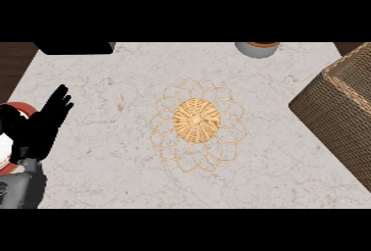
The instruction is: Pick the bell pepper from the placemat and place it in the basket
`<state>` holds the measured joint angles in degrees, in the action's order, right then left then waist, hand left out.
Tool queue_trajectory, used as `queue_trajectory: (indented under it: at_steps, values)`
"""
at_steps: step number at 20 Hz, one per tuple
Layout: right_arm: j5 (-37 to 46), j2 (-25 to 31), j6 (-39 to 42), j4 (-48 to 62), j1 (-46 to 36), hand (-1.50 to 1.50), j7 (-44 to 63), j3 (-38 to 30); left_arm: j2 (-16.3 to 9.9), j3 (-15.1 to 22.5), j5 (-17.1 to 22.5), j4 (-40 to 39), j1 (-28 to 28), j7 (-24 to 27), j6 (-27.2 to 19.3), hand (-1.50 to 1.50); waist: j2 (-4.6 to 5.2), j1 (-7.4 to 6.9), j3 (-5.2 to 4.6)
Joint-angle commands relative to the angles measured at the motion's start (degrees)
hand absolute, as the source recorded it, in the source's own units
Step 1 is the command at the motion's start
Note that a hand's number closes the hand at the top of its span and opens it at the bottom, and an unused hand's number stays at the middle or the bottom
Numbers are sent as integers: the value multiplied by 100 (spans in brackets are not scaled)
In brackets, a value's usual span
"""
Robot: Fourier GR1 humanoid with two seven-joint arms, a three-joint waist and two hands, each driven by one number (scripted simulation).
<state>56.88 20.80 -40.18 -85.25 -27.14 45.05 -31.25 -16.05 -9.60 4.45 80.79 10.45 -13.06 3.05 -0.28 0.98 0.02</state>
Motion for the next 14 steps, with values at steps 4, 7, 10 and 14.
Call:
queue_trajectory:
  at_steps: [4, 7, 10, 14]
  values:
    - [-1065, -108, 572, -2311, 1451, -150, 363, -662, 74, -20, -87, -38, -216, 219, -46, 0, -14, 55, -5]
    - [-2049, -251, 953, -3232, 2441, -150, 254, -1012, 118, 7, -94, 44, -109, 40, -132, 0, -41, 168, 0]
    - [-3097, -203, 1550, -3682, 3315, -150, -27, -1324, -15, -132, -45, -165, -65, 241, -12, 0, -37, 236, 0]
    - [-4186, -913, 1848, -4528, 4487, -150, -643, -1771, 50, -59, -19, 88, -83, -132, -68, 0, -42, 199, 5]
